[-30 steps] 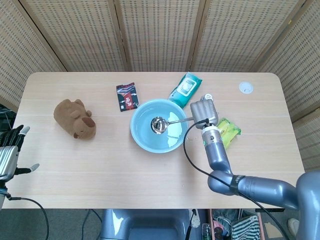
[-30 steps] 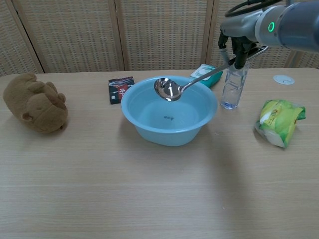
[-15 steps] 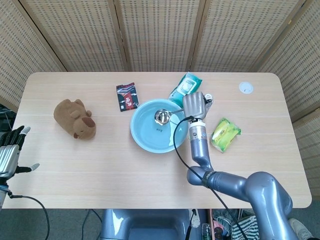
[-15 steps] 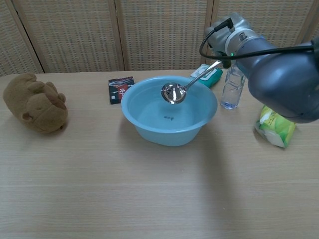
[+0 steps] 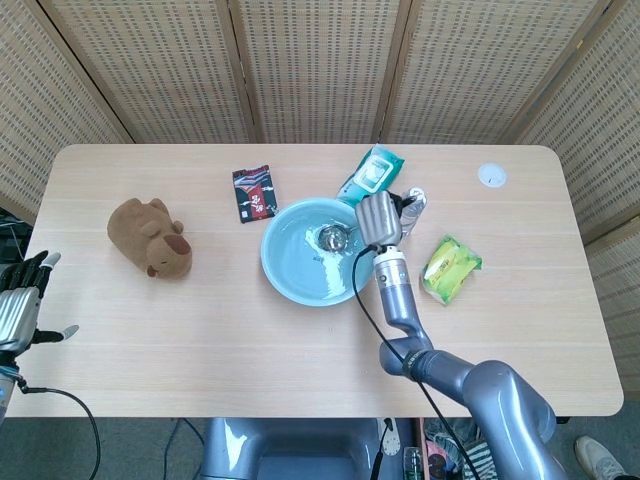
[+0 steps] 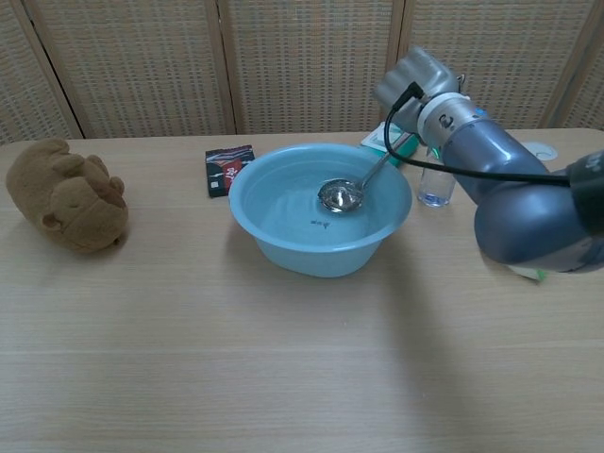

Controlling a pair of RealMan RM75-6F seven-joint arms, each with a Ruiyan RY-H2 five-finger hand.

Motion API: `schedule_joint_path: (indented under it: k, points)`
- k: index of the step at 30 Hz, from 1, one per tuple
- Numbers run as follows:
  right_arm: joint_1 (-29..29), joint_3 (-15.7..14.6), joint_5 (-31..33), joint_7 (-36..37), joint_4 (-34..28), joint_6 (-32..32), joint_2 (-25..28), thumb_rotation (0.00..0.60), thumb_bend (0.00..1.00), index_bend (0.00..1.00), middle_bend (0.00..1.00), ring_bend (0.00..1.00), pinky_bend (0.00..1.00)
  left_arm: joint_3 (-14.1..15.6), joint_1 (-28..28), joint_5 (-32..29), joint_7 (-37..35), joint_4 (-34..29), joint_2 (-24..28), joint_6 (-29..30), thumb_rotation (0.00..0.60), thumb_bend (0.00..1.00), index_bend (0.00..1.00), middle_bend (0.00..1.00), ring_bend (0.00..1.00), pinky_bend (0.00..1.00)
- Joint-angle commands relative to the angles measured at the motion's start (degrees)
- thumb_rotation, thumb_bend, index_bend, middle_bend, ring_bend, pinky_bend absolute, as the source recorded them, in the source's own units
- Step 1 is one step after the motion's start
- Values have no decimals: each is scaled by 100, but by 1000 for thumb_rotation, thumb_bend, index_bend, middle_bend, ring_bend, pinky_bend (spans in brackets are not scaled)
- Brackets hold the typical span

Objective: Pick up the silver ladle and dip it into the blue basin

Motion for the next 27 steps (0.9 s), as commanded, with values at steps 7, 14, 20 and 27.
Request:
schedule_joint_path:
  k: [7, 14, 20, 27]
  points:
    - [-309, -259, -734, -152, -20, 68, -110, 600, 832, 678, 902, 878, 1000, 31, -14, 31, -19, -7, 1, -14, 600, 0, 0, 0, 0, 0]
    - [-384, 445, -343, -322, -861, 166, 80, 600, 851, 682, 907, 880, 1000, 54, 4, 79, -61, -29, 25, 16, 600, 0, 0, 0, 0, 0]
    - [-449, 1243, 852, -1030, -2081, 246, 478, 600, 858, 683, 908, 881, 1000, 71, 13, 110, -87, -42, 41, 32, 600, 0, 0, 0, 0, 0]
    - [-336, 2068, 2414, -1651, -3328, 529, 1064, 600, 862, 685, 908, 882, 1000, 92, 14, 140, -100, -57, 54, 33, 600, 0, 0, 0, 0, 0]
